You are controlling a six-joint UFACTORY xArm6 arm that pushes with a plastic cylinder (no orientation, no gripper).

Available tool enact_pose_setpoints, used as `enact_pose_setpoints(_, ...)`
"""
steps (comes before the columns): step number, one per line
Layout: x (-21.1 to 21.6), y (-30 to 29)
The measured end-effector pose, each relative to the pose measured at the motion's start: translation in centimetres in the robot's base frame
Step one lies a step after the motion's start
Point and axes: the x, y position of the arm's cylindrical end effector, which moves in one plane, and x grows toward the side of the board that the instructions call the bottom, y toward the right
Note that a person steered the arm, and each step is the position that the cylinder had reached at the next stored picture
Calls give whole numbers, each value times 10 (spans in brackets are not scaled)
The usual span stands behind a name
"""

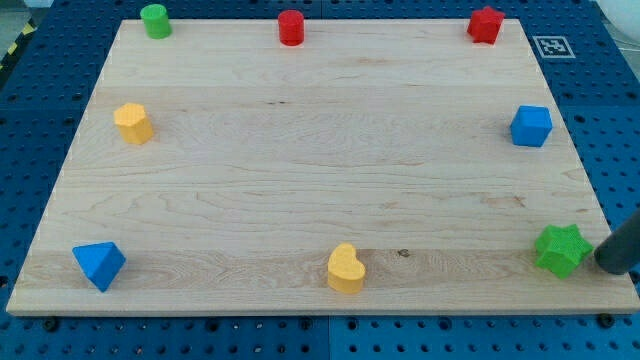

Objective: Push the green star into the blue cube

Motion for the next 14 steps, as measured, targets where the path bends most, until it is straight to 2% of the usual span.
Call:
enact_pose_setpoints(1, 21, -1)
enact_pose_setpoints(3, 28, -25)
enact_pose_setpoints(5, 14, -56)
enact_pose_setpoints(6, -9, -60)
enact_pose_setpoints(7, -29, -57)
enact_pose_setpoints(9, -22, -35)
enact_pose_setpoints(11, -59, -28)
enact_pose_setpoints(12, -56, -28)
enact_pose_setpoints(13, -33, -36)
enact_pose_setpoints(14, -37, -53)
